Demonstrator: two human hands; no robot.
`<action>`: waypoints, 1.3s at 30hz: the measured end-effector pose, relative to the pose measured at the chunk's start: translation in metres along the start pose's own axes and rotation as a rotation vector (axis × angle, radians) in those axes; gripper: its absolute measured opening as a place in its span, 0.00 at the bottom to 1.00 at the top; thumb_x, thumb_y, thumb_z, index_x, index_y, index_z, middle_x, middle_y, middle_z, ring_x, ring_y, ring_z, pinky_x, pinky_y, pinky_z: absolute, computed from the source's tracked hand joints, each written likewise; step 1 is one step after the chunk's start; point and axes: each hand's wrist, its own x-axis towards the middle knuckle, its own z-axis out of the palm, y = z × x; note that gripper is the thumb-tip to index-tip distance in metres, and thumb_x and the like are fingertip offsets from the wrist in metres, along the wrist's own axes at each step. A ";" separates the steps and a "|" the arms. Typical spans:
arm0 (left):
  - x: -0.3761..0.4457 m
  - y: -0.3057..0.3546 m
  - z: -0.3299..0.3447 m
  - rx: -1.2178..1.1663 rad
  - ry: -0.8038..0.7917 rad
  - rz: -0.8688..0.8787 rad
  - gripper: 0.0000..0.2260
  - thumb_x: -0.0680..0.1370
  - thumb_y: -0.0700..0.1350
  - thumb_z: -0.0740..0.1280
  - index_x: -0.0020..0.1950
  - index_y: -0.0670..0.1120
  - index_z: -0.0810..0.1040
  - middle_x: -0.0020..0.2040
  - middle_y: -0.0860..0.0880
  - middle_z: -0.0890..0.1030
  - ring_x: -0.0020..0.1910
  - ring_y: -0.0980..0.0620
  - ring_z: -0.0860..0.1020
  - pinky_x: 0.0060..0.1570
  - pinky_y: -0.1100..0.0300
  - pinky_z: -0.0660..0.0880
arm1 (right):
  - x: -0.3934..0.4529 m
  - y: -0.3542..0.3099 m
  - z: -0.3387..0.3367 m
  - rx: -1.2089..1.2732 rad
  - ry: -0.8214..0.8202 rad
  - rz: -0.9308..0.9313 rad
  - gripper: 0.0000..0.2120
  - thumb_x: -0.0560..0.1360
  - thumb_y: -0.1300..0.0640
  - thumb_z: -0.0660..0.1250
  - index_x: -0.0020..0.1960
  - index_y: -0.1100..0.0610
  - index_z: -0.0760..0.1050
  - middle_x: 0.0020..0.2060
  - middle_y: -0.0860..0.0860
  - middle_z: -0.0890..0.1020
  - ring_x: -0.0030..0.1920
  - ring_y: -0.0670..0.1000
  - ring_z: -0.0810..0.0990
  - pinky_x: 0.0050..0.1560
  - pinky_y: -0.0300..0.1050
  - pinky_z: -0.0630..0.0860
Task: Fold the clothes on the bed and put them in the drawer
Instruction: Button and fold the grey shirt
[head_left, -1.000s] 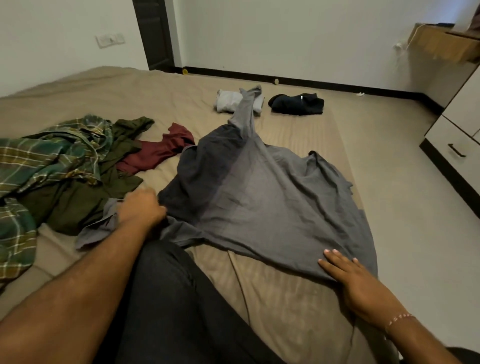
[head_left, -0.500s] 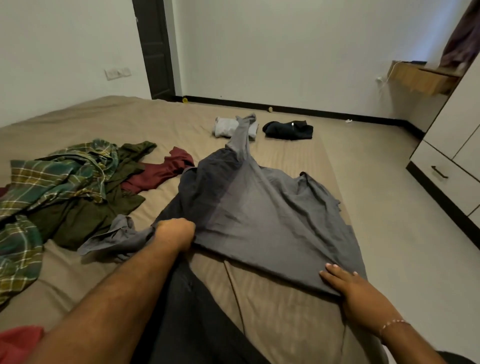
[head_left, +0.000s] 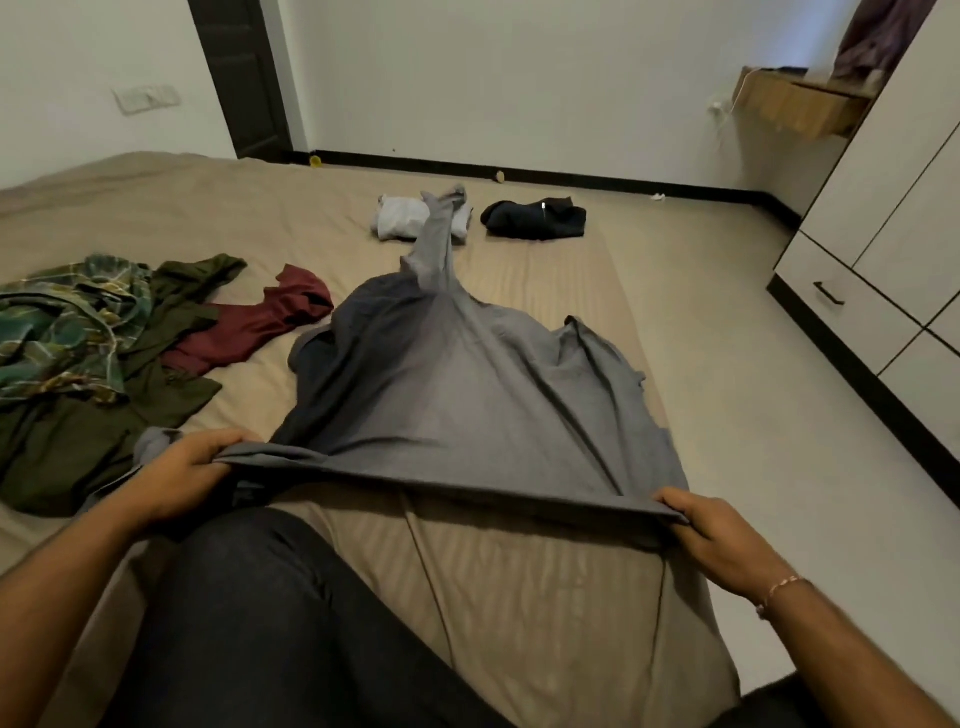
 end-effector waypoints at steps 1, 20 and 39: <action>0.000 -0.002 -0.003 0.030 -0.005 0.008 0.13 0.81 0.34 0.66 0.47 0.50 0.85 0.43 0.52 0.86 0.44 0.52 0.84 0.47 0.57 0.79 | -0.003 -0.002 -0.003 -0.001 -0.033 -0.001 0.11 0.83 0.63 0.64 0.46 0.50 0.78 0.40 0.45 0.83 0.43 0.47 0.80 0.46 0.54 0.78; 0.152 0.077 -0.007 0.761 0.086 -0.110 0.14 0.76 0.64 0.69 0.55 0.58 0.75 0.50 0.51 0.81 0.50 0.48 0.76 0.55 0.46 0.67 | 0.083 0.020 -0.034 0.053 0.270 0.524 0.14 0.78 0.49 0.70 0.36 0.54 0.80 0.36 0.55 0.84 0.44 0.62 0.82 0.43 0.48 0.73; 0.295 0.150 0.125 0.441 -0.026 0.273 0.21 0.81 0.44 0.64 0.75 0.50 0.71 0.77 0.48 0.68 0.72 0.44 0.71 0.70 0.47 0.72 | 0.265 -0.028 -0.019 -0.003 0.473 0.381 0.19 0.76 0.48 0.69 0.66 0.53 0.75 0.61 0.55 0.78 0.64 0.59 0.75 0.62 0.56 0.76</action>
